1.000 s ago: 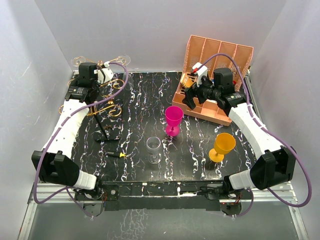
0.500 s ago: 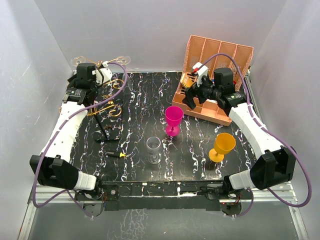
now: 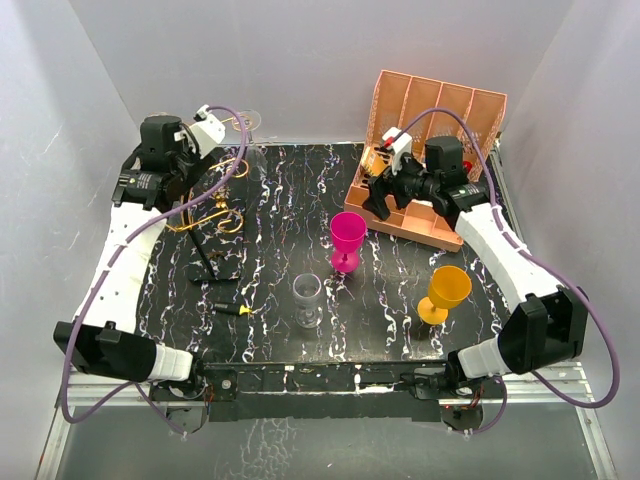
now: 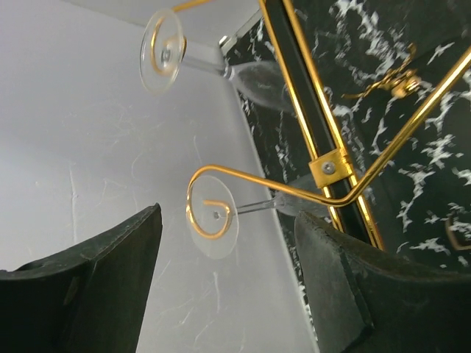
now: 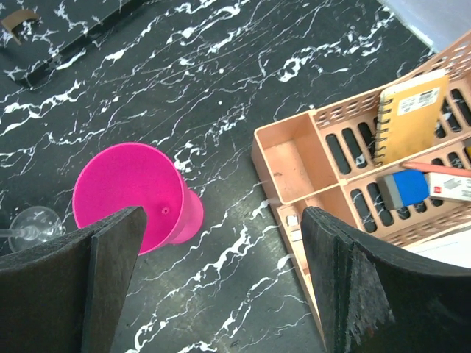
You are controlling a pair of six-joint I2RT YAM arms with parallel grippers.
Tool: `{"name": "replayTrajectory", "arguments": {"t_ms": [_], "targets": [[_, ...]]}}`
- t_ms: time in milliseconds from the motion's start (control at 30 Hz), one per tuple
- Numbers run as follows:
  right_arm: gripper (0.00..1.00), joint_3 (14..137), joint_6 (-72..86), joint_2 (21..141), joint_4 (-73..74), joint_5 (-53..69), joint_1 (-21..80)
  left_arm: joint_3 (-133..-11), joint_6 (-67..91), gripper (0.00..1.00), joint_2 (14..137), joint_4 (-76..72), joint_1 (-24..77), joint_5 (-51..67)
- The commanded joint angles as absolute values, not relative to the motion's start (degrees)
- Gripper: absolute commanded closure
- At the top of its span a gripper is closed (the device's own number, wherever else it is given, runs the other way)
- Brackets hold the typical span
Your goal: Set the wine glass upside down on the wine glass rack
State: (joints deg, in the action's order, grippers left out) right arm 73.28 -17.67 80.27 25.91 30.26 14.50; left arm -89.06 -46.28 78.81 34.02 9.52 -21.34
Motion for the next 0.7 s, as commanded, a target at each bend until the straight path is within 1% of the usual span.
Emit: {"name": "replayTrajectory", "arguments": {"t_ms": [0,167,400,533,667], "targets": [[0.07,76.39,-17.67,81.47,26.76,33.17,14.53,-93.01,-38.51,0.28,75.79,36.8,9.58,-12.98],[0.13,80.15,-19.72,84.08,32.39,29.18,16.71,-95.6,-35.02,0.26,75.91,36.96,9.51,-9.52],[0.2,84.77,-21.9,87.71,40.75,20.93,21.48,-95.7,-34.12,0.25,75.6,34.36,9.24,-11.44],[0.27,85.94,-21.9,89.69,42.62,14.9,25.19,-95.73,-33.44,0.24,75.65,33.36,8.8,-12.12],[0.35,86.32,-21.68,91.32,42.85,11.39,27.17,-95.59,-33.87,0.24,75.39,33.76,8.79,-11.76]]}}
